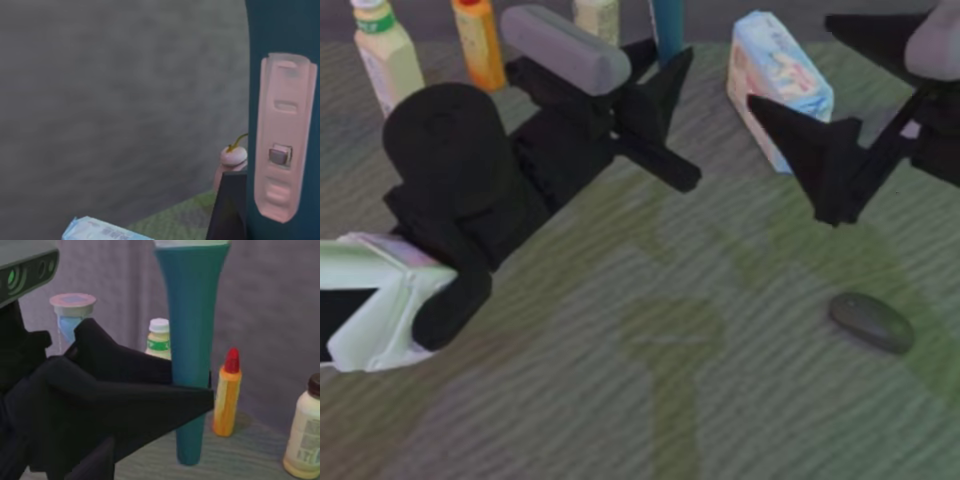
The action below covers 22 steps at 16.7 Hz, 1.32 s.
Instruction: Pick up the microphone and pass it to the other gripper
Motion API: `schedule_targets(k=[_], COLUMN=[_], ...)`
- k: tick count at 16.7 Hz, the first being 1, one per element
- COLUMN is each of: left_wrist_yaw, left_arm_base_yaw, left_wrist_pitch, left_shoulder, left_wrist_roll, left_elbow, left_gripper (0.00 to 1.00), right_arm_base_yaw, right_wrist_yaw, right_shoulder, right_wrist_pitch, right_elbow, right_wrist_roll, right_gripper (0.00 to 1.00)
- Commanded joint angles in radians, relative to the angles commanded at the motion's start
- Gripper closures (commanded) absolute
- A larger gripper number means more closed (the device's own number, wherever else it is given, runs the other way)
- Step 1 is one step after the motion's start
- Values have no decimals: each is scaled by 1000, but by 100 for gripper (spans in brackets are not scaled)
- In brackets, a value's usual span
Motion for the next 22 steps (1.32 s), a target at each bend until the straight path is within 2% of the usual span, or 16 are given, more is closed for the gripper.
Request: schedule_targets(k=[3,9,12,18,22], left_wrist_yaw=[0,0,0,0,0], left_arm_base_yaw=[0,0,0,0,0], left_wrist_pitch=[0,0,0,0,0], left_shoulder=[0,0,0,0,0], left_wrist_roll=[0,0,0,0,0], left_elbow=[0,0,0,0,0], left_gripper=[100,100,100,100,100], right_arm_base_yaw=[30,28,59,152,166], right_wrist_yaw=[-32,-31,-4,93,106], right_shoulder=[71,74,147,415,442], right_wrist_pitch=[33,34,50,95,100], right_elbow=[54,56,122,333,360], right_wrist_roll=[-6,-6,-5,-2,-1], right_gripper=[0,0,0,0,0])
